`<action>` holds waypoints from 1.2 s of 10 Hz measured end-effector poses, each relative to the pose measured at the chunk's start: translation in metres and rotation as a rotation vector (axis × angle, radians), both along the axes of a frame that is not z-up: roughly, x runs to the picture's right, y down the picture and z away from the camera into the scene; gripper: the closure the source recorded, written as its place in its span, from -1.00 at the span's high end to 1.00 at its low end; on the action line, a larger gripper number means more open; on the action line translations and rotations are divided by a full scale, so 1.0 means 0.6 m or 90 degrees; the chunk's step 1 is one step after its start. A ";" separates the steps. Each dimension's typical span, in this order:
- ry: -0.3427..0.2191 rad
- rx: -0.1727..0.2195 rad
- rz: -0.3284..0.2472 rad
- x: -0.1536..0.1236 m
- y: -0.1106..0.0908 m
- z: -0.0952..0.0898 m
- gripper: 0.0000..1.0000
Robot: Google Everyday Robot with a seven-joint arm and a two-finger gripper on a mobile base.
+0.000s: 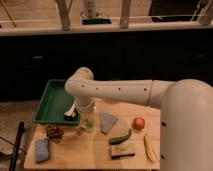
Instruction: Place fork in plastic cup
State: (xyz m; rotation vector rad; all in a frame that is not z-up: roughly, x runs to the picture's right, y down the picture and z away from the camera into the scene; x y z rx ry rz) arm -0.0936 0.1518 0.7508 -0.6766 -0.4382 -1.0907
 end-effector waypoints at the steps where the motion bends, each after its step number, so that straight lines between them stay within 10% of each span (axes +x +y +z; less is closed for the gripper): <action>1: -0.001 -0.002 -0.001 -0.002 0.000 0.002 -0.92; 7: 0.001 -0.017 -0.006 -0.005 0.001 0.016 -0.82; 12: 0.005 -0.031 -0.005 -0.004 -0.001 0.023 0.18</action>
